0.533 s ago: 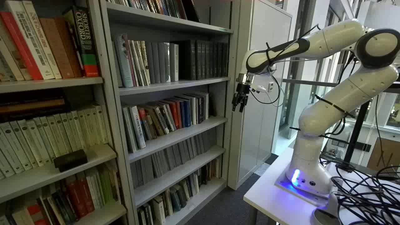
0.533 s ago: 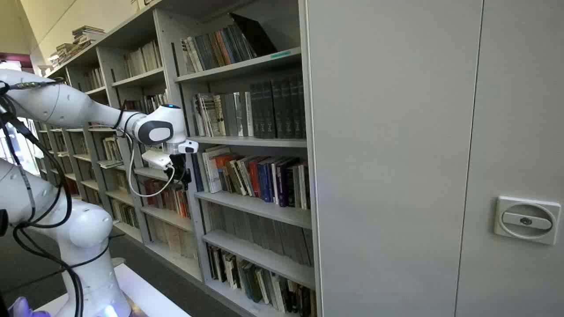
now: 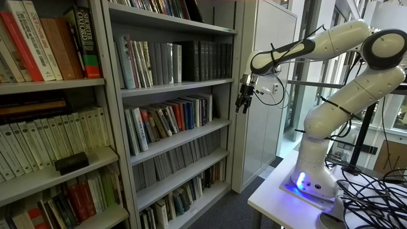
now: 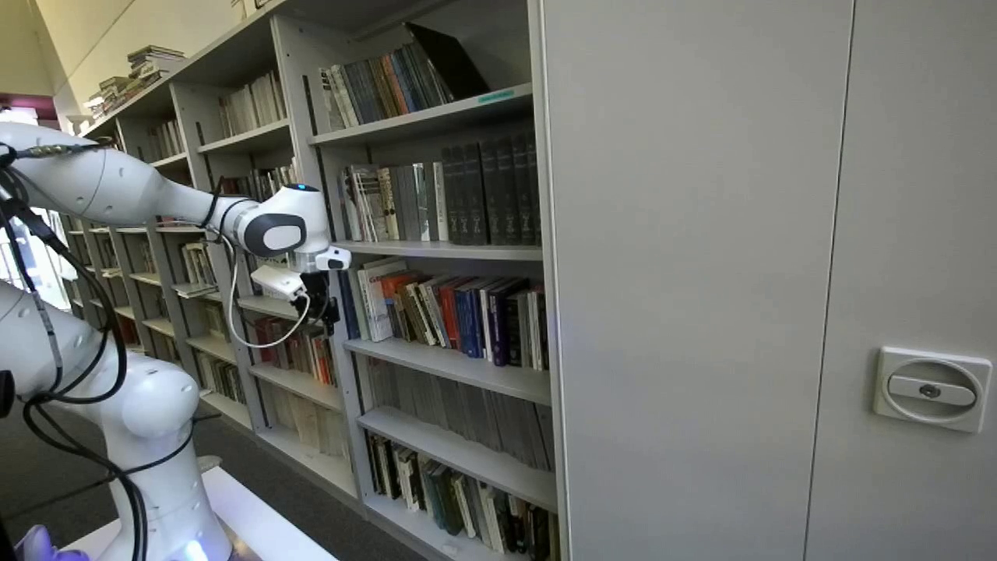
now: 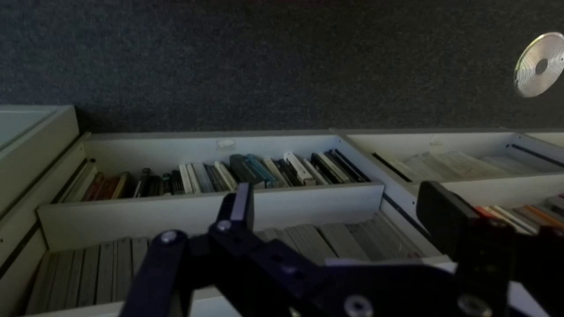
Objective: Pick up the small book from the shelf and move it to the right.
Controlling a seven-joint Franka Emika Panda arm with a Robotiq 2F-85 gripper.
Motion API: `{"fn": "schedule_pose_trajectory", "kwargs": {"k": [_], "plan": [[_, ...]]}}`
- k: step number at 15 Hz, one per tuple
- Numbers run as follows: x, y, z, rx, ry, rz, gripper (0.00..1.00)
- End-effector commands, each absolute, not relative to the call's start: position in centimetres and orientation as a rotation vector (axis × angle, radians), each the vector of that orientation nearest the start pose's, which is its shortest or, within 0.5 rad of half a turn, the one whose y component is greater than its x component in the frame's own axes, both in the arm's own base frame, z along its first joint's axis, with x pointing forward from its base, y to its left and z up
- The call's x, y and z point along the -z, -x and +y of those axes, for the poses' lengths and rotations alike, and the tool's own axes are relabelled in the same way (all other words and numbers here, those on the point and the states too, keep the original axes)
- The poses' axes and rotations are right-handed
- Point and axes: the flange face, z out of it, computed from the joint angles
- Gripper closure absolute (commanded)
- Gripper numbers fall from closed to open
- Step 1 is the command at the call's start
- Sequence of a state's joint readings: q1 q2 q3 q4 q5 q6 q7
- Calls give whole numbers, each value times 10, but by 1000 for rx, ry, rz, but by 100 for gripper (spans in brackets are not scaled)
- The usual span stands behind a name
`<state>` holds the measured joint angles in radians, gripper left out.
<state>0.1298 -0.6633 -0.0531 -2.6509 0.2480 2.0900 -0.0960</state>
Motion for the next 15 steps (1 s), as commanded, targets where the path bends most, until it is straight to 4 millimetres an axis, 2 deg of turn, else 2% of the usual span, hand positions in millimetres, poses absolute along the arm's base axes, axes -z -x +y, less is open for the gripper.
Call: {"fn": "schedule_pose_trajectory", "kwargs": {"k": [1, 4, 8, 9, 11, 15], "plan": [[-488, -369, 55, 405, 2911, -208, 0], [-520, -380, 86, 624, 2829, -277, 0], [-550, -384, 131, 803, 2670, -418, 0], [-539, -375, 119, 741, 2747, -347, 0], [-545, -375, 134, 769, 2708, -388, 0], [-545, -378, 133, 766, 2705, -396, 0]]}}
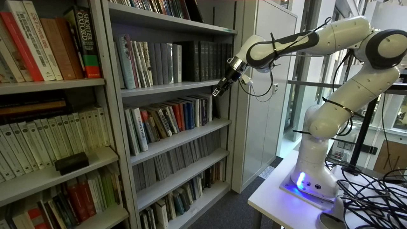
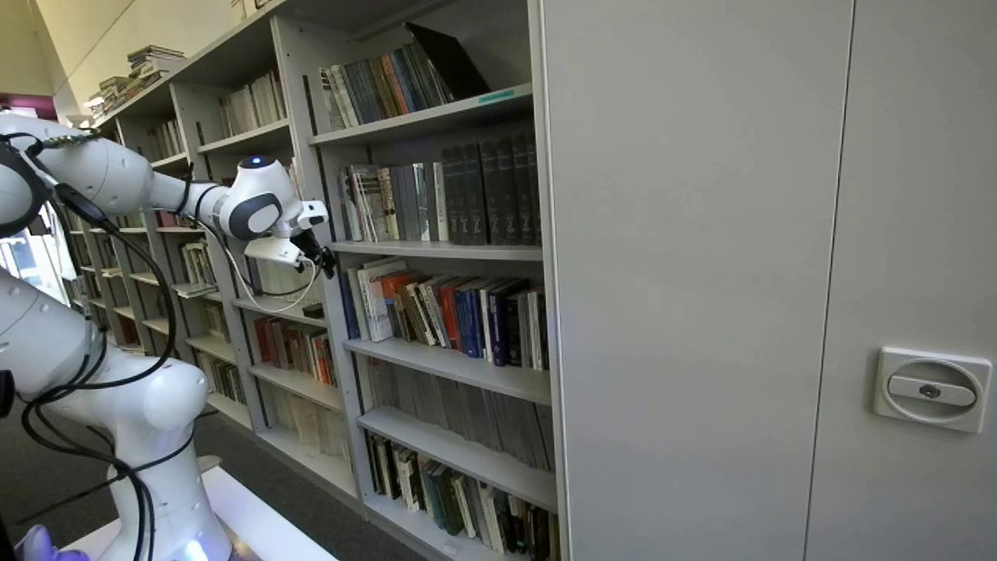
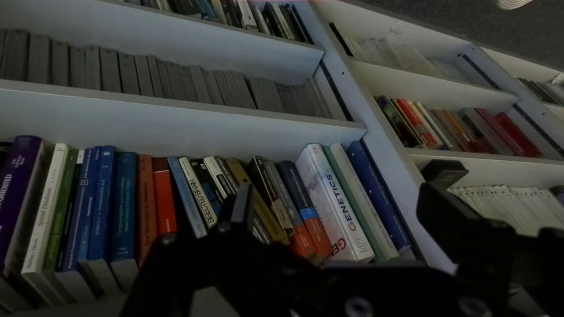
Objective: Pick up the small book from the shelf and move it to the right.
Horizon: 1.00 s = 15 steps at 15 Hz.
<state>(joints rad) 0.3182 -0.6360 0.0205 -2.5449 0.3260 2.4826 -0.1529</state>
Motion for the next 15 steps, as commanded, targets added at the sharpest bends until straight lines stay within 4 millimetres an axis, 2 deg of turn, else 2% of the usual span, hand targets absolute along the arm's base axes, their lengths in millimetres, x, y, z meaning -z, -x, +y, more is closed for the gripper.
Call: {"fn": "schedule_pose_trajectory", "kwargs": {"k": [1, 4, 6, 8, 11, 14, 15], "plan": [[-547, -383, 132, 772, 2681, -382, 0], [-571, -413, 136, 896, 2573, -334, 0], [-596, -430, 155, 980, 2497, -353, 0], [-612, -443, 183, 1024, 2446, -409, 0], [-621, -455, 236, 1024, 2412, -550, 0], [-618, -463, 286, 985, 2399, -669, 0], [-612, -447, 264, 973, 2433, -610, 0]]}}
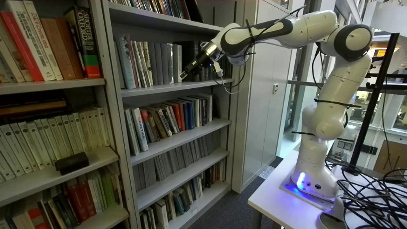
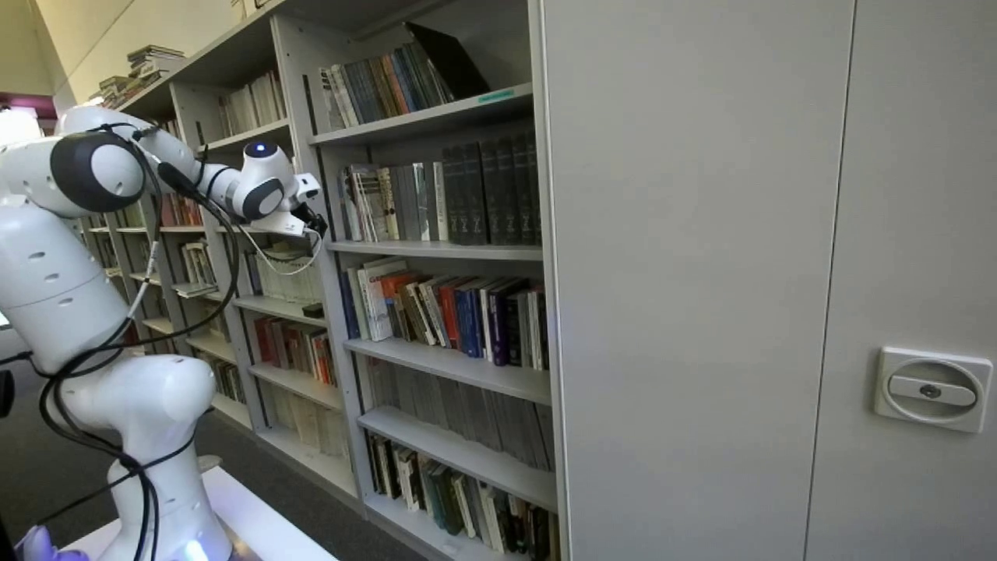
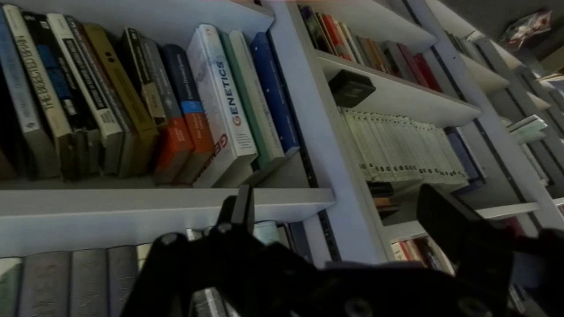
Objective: Pick up the small book from the shelf and move it to the right.
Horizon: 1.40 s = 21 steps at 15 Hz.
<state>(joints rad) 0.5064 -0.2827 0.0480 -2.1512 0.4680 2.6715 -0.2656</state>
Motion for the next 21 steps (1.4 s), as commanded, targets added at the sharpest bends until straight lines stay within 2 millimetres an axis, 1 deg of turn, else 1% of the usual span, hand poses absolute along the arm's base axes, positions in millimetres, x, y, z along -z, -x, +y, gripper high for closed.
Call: {"fn": "schedule_pose_trajectory", "kwargs": {"k": [1, 3, 7, 12, 14, 17, 19, 21], "plan": [[-609, -449, 274, 961, 2432, -625, 0], [-604, -451, 276, 951, 2440, -626, 0], [-608, -453, 269, 964, 2443, -611, 0], [-607, -452, 270, 963, 2442, -613, 0], [-604, -461, 272, 974, 2464, -598, 0], [-598, -487, 271, 1036, 2511, -565, 0], [-601, -504, 273, 1091, 2503, -537, 0], [-607, -519, 282, 1133, 2468, -504, 0]]}}
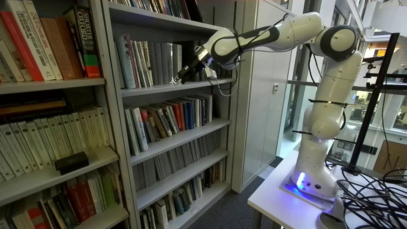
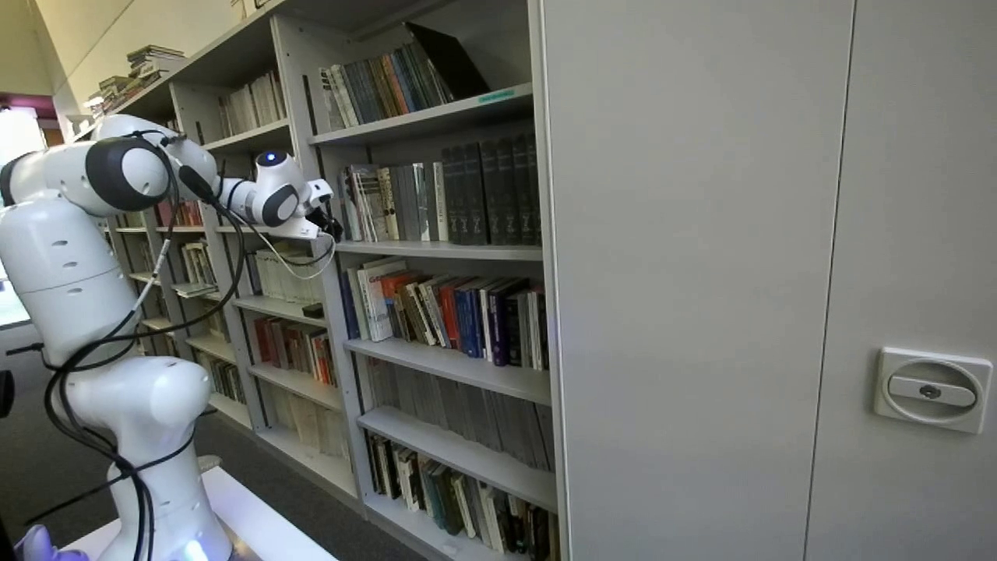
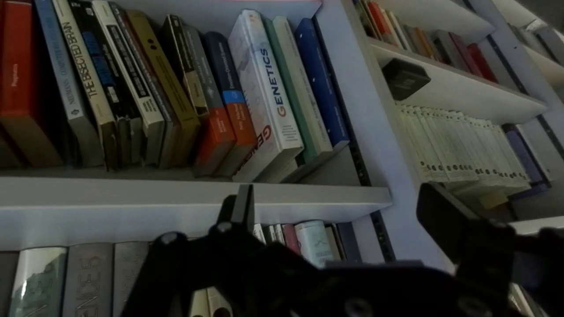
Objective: Pick up the small book from the shelf and move it to the right.
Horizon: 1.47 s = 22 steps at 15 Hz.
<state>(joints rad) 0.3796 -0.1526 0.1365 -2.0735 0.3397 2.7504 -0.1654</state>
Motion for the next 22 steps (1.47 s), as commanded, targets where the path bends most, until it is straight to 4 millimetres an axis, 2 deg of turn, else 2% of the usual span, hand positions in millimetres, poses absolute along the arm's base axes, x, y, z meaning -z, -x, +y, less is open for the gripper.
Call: {"fn": "schedule_pose_trajectory", "kwargs": {"k": [1, 6, 13, 15, 16, 22], "plan": [[-610, -525, 287, 1168, 2453, -498, 0], [-619, -551, 303, 1332, 2412, -455, 0], [-640, -577, 288, 1568, 2466, -358, 0], [-643, -577, 293, 1584, 2477, -335, 0], [-633, -573, 285, 1552, 2486, -355, 0], [-634, -573, 294, 1558, 2477, -355, 0]]}}
